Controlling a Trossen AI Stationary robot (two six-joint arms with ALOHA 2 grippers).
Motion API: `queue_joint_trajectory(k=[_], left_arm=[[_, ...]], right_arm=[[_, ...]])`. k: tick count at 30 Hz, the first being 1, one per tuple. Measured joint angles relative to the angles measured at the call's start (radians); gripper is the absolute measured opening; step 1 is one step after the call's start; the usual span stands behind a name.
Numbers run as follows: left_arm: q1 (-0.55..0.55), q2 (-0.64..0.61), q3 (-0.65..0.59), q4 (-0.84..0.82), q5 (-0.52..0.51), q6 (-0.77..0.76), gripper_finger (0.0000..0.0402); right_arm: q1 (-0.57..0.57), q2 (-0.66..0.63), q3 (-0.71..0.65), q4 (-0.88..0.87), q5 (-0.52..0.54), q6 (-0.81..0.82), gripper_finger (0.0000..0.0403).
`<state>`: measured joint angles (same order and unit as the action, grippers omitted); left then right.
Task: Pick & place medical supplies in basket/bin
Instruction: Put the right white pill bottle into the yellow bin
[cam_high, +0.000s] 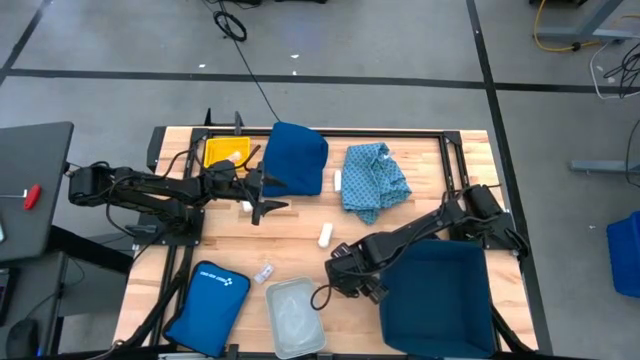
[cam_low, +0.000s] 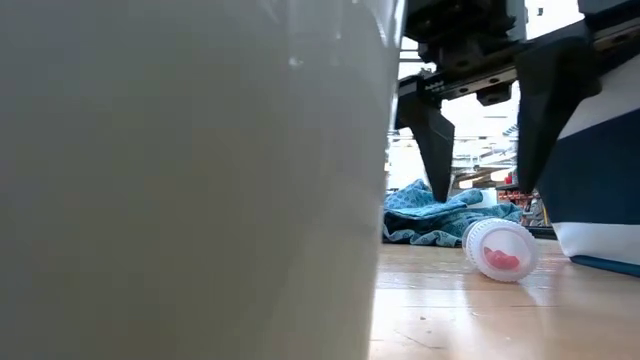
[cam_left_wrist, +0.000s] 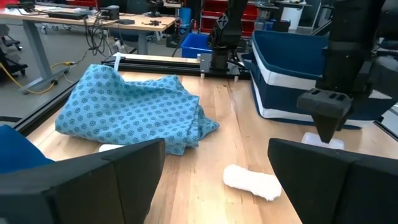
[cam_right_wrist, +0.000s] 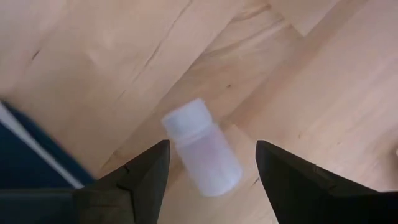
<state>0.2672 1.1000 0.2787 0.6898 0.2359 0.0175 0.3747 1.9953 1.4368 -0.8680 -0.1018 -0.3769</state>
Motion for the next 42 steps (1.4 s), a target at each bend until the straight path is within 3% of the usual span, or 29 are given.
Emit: queue_joint_trajectory(k=[6,12,20,34,42], left_arm=[[0.000,0.000,0.000,0.004,0.000,-0.011,0.0291],[0.000,0.000,0.000,0.025,0.001,-0.013,0.0291],[-0.001,0.000,0.000,0.025,0.003,-0.028,0.0291],[-0.001,0.000,0.000,-0.058,-0.085,-0.028,0.0291],[-0.001,0.000,0.000,-0.066,-0.086,-0.032,0.0291]], right_arm=[[-0.009,-0.002,0.010,-0.007,-0.038,0.031,0.0247],[-0.006,-0.005,0.098,0.024,0.013,0.016,0.0247],[-0.021,-0.006,0.113,0.144,0.059,-0.039,0.0247],[-0.030,-0.032,0.114,0.414,0.424,-0.094,0.0247],[-0.016,-0.112,0.115,0.417,0.526,-0.106,0.0247]])
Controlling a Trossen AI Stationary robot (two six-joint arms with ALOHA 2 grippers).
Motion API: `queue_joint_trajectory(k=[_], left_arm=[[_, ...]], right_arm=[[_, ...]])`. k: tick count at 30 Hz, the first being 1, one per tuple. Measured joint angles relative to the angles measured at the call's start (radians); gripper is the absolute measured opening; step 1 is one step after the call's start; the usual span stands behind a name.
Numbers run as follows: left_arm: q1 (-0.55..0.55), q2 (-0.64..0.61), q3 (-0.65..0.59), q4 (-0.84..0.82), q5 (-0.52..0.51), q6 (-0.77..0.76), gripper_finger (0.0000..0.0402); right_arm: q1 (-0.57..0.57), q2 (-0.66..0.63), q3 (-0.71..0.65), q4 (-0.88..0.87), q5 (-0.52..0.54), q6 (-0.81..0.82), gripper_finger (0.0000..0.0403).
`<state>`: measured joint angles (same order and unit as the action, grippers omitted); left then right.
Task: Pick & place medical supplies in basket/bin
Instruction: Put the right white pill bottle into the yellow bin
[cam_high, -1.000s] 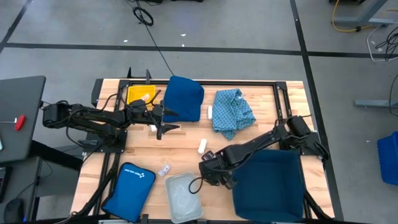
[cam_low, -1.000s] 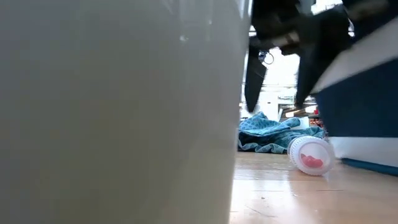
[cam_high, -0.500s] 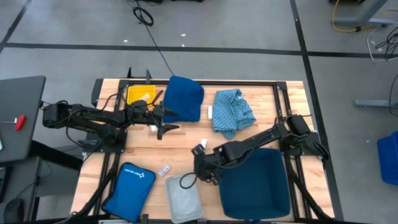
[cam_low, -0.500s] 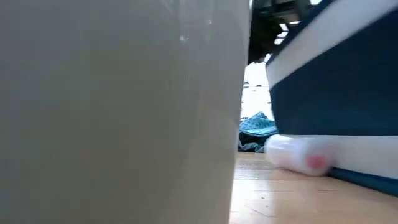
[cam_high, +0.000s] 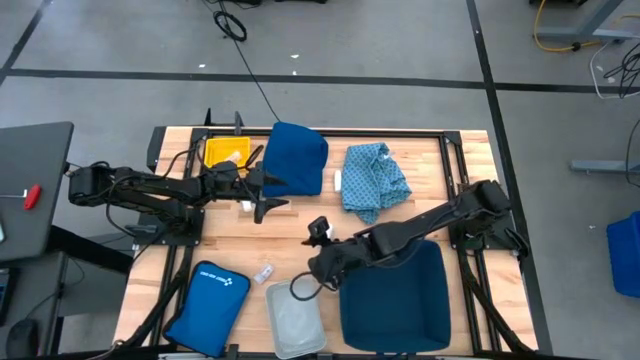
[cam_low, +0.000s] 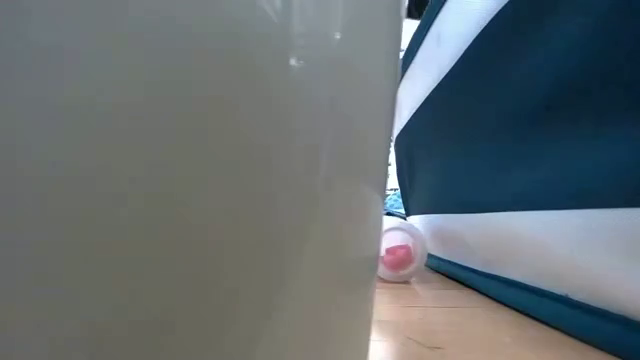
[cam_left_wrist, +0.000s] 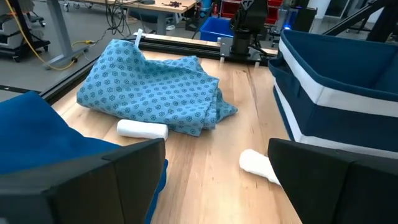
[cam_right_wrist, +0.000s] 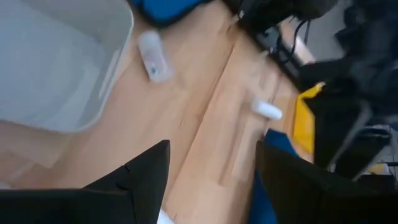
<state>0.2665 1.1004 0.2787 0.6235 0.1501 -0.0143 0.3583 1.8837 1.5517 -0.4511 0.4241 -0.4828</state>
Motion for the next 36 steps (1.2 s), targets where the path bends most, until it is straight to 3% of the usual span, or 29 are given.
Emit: queue_joint_trajectory(k=[4,9,14,18,21,23,36], left_arm=[[0.000,0.000,0.000,0.000,-0.001,0.000,0.0291],[0.000,0.000,0.000,0.001,-0.004,-0.004,0.0291],[0.000,0.000,0.000,-0.015,0.000,-0.018,0.0291],[0.000,0.000,0.000,-0.023,-0.001,-0.020,0.0291],[0.000,0.000,0.000,-0.019,0.000,-0.020,0.0291],[0.000,0.000,0.000,-0.020,-0.001,-0.023,0.0291],[0.000,0.000,0.000,-0.021,-0.001,-0.023,0.0291]], right_arm=[[-0.008,-0.016,0.000,0.107,-0.024,0.061,0.0247],[-0.047,-0.003,-0.031,0.308,-0.237,0.169,0.0228],[-0.076,0.008,-0.093,0.359,-0.313,0.192,0.0178],[-0.085,0.025,-0.113,0.387,-0.353,0.243,0.0110],[-0.081,0.043,-0.117,0.355,-0.370,0.262,0.0034],[-0.079,0.044,-0.117,0.317,-0.368,0.273,0.0011],[-0.075,0.044,-0.115,-0.206,-0.376,0.581,0.0002]])
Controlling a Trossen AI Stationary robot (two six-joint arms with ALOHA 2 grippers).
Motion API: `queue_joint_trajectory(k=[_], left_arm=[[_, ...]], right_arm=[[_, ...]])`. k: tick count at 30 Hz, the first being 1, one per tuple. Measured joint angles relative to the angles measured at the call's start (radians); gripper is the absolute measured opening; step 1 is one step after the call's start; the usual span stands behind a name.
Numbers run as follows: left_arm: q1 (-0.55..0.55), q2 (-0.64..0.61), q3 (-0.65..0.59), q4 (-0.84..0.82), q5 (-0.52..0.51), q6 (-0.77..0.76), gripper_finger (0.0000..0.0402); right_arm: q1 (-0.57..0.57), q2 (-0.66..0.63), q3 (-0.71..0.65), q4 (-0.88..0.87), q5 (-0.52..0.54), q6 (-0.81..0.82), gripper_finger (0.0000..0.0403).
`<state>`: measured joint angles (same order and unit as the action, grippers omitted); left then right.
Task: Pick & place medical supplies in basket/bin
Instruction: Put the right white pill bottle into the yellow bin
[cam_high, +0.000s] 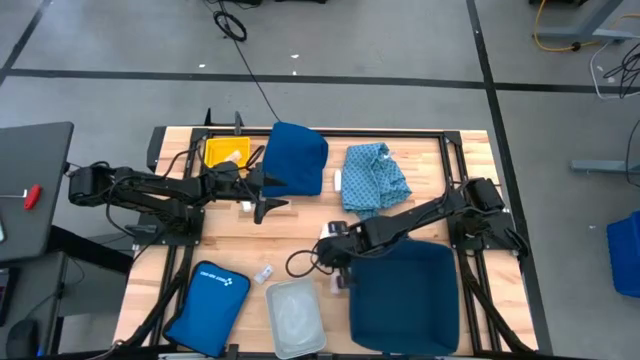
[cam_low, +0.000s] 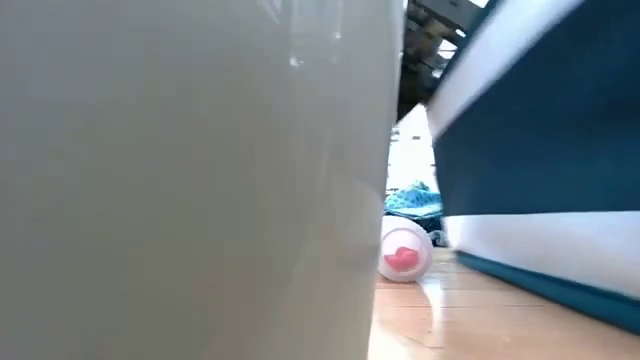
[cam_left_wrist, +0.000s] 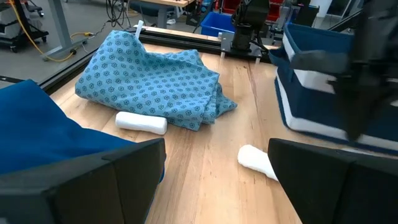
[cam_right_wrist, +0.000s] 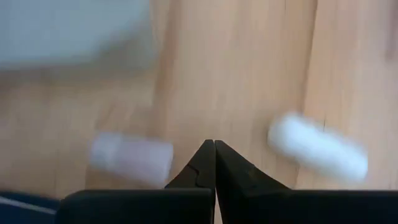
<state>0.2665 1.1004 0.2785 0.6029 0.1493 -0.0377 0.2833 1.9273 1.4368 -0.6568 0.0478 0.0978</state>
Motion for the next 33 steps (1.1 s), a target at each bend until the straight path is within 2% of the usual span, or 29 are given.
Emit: queue_joint_trajectory(k=[4,7,12,18,25,29,33], left_arm=[[0.000,0.000,0.000,-0.001,0.000,0.000,0.0291],[0.000,0.000,0.000,-0.001,0.000,0.001,0.0291],[0.001,0.000,0.000,-0.001,0.000,0.003,0.0291],[0.001,0.000,0.000,0.002,0.000,0.004,0.0291],[0.001,0.000,0.000,0.001,-0.013,0.005,0.0291],[0.001,0.000,0.000,-0.003,-0.018,0.010,0.0291],[0.001,0.000,0.000,-0.006,-0.019,0.011,0.0291]], right_arm=[[0.011,-0.005,0.001,-0.143,-0.006,0.067,0.0001],[0.028,-0.012,0.000,-0.205,-0.014,0.053,0.0001],[0.066,-0.024,0.008,-0.167,-0.031,-0.105,0.0001],[0.059,-0.024,0.047,-0.096,-0.033,-0.260,0.0000],[0.044,-0.016,0.061,-0.076,-0.123,-0.441,0.0001],[0.065,-0.004,0.061,-0.055,-0.118,-0.566,0.0029],[0.076,0.015,0.061,-0.022,-0.084,-0.599,0.0091]])
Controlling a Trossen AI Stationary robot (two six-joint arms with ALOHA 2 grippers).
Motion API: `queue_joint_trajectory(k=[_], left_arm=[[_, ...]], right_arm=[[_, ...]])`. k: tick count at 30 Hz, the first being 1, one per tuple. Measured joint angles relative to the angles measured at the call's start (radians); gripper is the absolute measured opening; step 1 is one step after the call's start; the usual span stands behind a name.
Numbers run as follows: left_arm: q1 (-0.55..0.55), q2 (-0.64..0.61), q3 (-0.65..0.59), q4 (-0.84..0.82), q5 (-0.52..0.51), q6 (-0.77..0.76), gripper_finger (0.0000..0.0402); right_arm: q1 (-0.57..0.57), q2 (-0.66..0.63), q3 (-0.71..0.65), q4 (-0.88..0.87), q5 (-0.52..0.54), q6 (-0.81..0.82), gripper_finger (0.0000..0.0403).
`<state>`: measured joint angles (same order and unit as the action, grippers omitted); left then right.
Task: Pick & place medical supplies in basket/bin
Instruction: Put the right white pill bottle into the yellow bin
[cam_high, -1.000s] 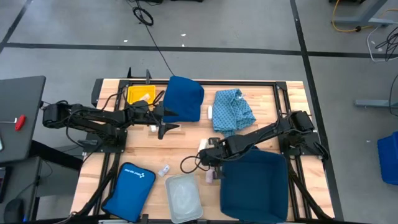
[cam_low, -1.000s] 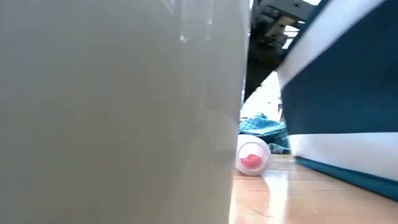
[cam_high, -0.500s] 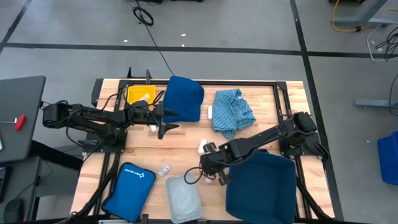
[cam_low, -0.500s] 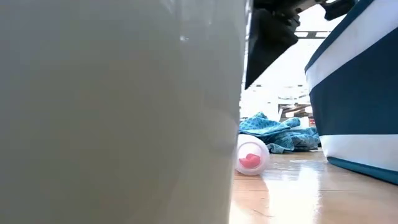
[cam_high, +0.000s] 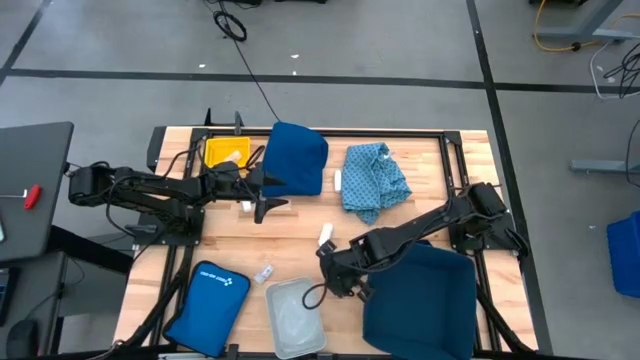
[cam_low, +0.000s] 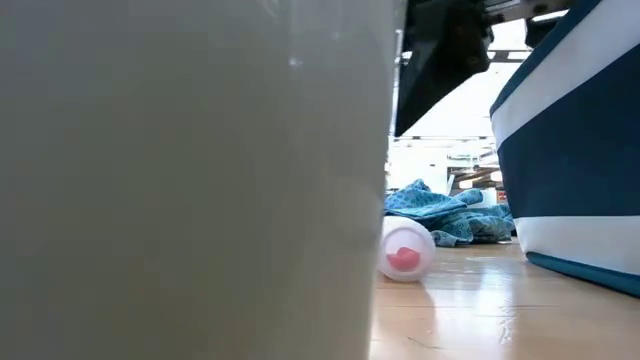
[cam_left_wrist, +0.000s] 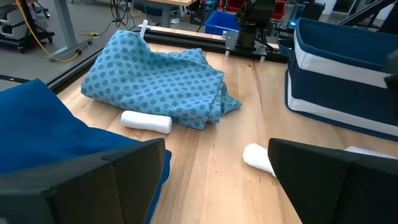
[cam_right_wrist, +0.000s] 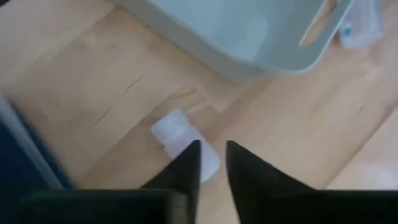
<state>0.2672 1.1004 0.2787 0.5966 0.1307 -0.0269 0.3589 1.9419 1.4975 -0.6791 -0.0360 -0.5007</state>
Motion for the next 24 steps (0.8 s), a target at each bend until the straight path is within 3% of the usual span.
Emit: queue_joint_trajectory(k=[6,9,24], left_arm=[[0.000,0.000,0.000,0.003,0.000,0.000,0.0291],[-0.001,0.000,0.000,0.002,0.000,-0.001,0.0291],[0.000,0.000,0.000,-0.003,-0.004,0.001,0.0291]], right_arm=[[-0.001,0.047,0.004,-0.006,0.034,-0.009,0.0197],[-0.002,0.066,0.008,-0.022,0.038,-0.020,0.0225],[0.049,0.072,0.050,-0.239,0.126,-0.018,0.0215]])
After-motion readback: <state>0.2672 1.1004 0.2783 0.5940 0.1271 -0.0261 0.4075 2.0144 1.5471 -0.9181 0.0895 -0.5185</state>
